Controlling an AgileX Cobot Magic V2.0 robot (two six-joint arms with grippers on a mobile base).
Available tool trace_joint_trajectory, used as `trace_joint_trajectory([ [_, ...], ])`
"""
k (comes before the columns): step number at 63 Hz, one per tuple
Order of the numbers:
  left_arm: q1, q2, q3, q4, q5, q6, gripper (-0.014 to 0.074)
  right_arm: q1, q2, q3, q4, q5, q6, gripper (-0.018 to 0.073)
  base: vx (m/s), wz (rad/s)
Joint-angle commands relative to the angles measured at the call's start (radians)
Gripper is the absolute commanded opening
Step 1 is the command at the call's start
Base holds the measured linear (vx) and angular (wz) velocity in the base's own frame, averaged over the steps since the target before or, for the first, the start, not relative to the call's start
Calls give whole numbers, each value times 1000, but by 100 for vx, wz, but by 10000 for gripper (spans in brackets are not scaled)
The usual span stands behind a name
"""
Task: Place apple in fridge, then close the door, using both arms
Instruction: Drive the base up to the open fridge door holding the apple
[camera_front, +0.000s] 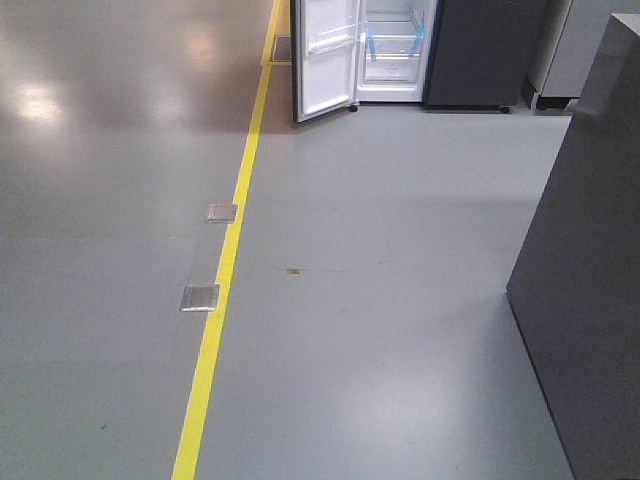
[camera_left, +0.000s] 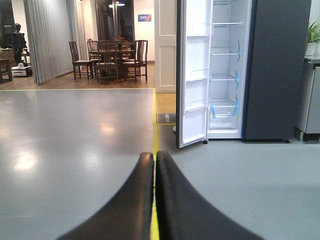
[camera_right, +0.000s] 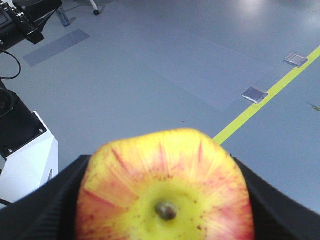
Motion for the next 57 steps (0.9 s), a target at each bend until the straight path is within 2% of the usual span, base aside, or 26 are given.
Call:
trace_joint_trajectory([
  [1, -7, -16, 21, -9, -71, -4, -6, 1, 12, -28, 41, -59, 1, 398, 20, -6],
  [57, -7, -16, 21, -9, -71, -4, -6, 1, 12, -28, 41, -59, 1, 398, 22, -3],
])
